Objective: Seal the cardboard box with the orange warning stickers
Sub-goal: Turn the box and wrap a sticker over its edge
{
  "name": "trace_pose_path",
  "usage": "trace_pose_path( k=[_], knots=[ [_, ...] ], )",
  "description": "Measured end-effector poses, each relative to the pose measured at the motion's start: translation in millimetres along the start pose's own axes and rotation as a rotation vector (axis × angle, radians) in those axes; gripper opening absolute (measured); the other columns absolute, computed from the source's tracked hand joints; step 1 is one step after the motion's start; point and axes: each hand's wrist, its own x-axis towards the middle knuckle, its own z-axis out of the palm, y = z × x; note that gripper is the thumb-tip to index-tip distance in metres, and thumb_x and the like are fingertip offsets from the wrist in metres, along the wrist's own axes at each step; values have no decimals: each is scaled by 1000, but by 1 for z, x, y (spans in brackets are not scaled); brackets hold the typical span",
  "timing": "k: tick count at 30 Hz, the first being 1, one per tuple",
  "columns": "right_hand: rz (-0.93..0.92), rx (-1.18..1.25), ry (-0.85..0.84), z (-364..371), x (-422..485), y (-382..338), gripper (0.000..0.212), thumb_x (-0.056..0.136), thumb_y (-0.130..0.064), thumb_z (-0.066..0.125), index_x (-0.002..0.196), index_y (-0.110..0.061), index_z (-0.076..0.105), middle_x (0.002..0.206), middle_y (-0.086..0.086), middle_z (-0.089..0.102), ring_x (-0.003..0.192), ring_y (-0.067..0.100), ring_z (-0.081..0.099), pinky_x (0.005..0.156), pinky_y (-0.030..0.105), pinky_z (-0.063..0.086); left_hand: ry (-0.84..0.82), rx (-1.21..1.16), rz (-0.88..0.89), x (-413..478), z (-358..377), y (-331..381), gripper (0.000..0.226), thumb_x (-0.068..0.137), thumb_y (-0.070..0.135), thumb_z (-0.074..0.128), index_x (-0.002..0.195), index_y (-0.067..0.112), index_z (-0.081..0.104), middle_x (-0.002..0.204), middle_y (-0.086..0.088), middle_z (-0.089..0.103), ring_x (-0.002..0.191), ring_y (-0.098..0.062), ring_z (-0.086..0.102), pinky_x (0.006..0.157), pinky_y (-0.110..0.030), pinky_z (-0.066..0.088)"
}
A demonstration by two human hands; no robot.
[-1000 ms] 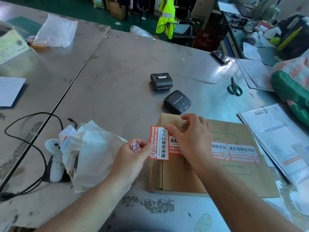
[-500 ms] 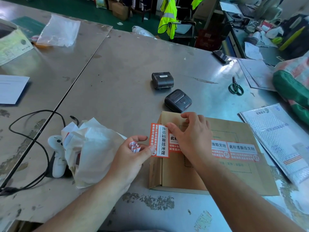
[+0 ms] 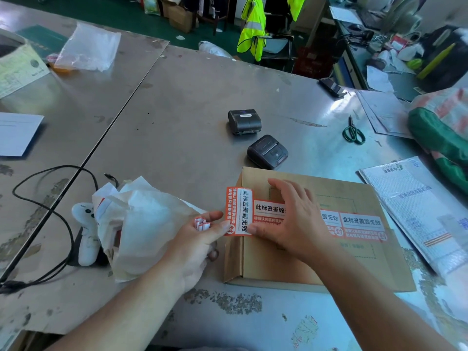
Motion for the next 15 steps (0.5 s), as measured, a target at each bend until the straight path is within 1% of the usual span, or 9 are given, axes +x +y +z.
trace_pose_path(
  k=[1, 3, 5, 6, 7, 9, 11, 13, 15],
  knots=[
    [-7, 0, -12, -1, -2, 0, 111, 53, -90, 53, 146, -31, 38, 143, -8, 45, 128, 18, 39, 110, 42, 36, -8, -2, -18, 2, -1, -1, 29, 90, 7, 64, 119, 9, 59, 60, 6, 62, 36, -3, 32, 44, -20, 28],
    [-15, 10, -21, -2, -3, -1, 108, 57, -86, 61, 147, -31, 37, 146, -10, 42, 130, 16, 37, 111, 41, 35, -37, 3, -51, 5, -1, -3, 27, 91, 10, 64, 117, 11, 65, 68, 3, 64, 39, -5, 28, 45, -21, 26],
    [-21, 14, -12, -2, -4, 0, 103, 62, -78, 69, 147, -31, 37, 146, -11, 42, 130, 15, 36, 111, 40, 35, -70, 8, -68, 7, -1, -4, 18, 92, 10, 62, 101, 17, 76, 75, 2, 67, 43, -6, 27, 47, -22, 24],
    [-23, 17, -4, -1, -3, 0, 101, 63, -76, 71, 147, -30, 38, 146, -10, 42, 130, 15, 36, 111, 40, 35, -81, 14, -72, 8, 0, -3, 18, 92, 12, 61, 93, 20, 78, 78, 0, 69, 44, -7, 26, 47, -22, 24],
    [-24, 22, 2, -1, -3, 0, 101, 63, -75, 72, 147, -30, 38, 146, -10, 43, 130, 14, 36, 111, 40, 35, -89, 26, -68, 10, 0, -2, 17, 93, 16, 61, 90, 20, 78, 79, -1, 69, 45, -8, 26, 47, -22, 23],
    [-26, 32, 11, 0, -3, 2, 101, 63, -74, 73, 146, -29, 39, 145, -10, 43, 130, 15, 37, 112, 41, 35, -96, 64, -50, 14, 1, 2, 17, 93, 28, 61, 94, 18, 76, 77, -1, 68, 45, -8, 25, 46, -21, 24],
    [-24, 35, 9, 0, -2, 2, 101, 63, -75, 72, 147, -30, 39, 146, -10, 43, 131, 15, 36, 113, 41, 35, -103, 106, -35, 18, 3, 5, 26, 92, 37, 61, 98, 16, 75, 72, 0, 66, 44, -9, 24, 45, -20, 24],
    [-20, 34, -3, 0, -1, 2, 101, 62, -76, 71, 147, -30, 38, 146, -11, 42, 132, 14, 34, 113, 41, 34, -103, 116, -37, 21, 5, 6, 32, 92, 39, 61, 102, 12, 74, 65, 1, 63, 41, -7, 25, 42, -18, 26],
    [-25, 38, 0, 0, -1, 2, 102, 61, -78, 68, 147, -30, 39, 146, -11, 42, 132, 13, 34, 113, 39, 34, -102, 105, -63, 23, 6, 6, 32, 91, 39, 62, 102, 11, 73, 61, 3, 61, 39, -6, 26, 41, -18, 26]
  ],
)
